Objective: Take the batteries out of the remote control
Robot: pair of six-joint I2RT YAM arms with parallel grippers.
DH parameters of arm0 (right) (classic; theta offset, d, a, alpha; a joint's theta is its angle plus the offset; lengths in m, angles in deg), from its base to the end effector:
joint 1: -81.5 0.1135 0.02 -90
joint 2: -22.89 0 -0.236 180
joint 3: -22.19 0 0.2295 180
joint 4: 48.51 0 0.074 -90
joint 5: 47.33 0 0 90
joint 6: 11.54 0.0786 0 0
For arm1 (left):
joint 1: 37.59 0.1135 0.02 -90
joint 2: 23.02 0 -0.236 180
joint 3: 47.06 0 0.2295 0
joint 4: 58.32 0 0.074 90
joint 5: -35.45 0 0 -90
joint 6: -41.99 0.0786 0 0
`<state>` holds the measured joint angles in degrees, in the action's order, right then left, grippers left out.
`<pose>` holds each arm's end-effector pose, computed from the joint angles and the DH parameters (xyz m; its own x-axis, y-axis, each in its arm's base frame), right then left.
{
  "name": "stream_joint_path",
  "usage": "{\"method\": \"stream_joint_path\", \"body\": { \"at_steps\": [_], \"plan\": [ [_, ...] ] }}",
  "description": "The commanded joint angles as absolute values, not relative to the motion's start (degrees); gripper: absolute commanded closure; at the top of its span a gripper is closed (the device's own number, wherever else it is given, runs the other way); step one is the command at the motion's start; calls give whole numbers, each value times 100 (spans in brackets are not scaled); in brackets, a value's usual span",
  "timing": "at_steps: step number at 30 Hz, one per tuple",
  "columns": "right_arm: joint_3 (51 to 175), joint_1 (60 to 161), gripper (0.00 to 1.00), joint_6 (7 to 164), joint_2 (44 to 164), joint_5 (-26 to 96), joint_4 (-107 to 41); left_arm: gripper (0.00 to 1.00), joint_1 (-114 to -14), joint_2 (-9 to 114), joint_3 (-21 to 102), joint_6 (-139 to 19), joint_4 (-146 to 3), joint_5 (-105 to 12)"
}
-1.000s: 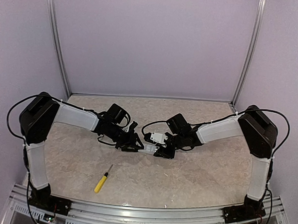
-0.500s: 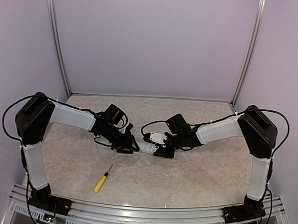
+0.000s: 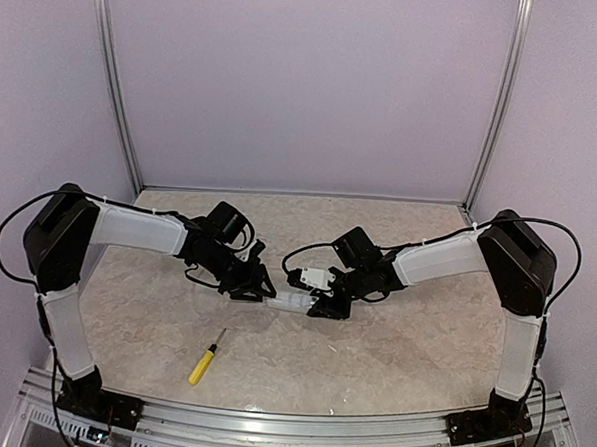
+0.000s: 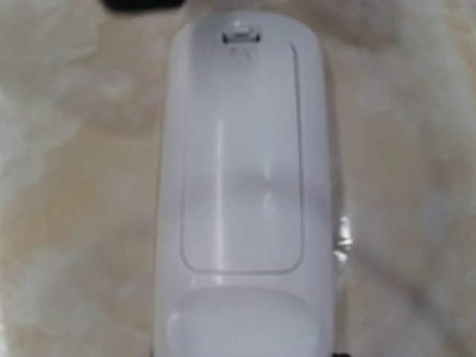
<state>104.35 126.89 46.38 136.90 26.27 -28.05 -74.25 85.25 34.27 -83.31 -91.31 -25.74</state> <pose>0.2667 0.3020 0.0897 -0.0438 -0.7699 -0.6367 -0.9765 0.1675 -0.1354 0.2743 -0.2514 0.1100 -0.9808 0.0988 -0.1679 0.1839 0.7546 -0.6299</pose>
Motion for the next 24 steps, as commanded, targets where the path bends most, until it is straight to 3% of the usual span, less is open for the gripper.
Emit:
{"method": "stream_joint_path", "body": {
  "at_steps": [1, 24],
  "plan": [
    [10561, 12747, 84, 4624, 13528, 2239, -2092, 59, -7380, 8242, 3564, -8194, -9291, -2622],
    [10593, 12759, 84, 4682, 13654, 2295, -2147, 59, -7564, 8604, 3626, -8449, -8894, -2390]
  ]
}}
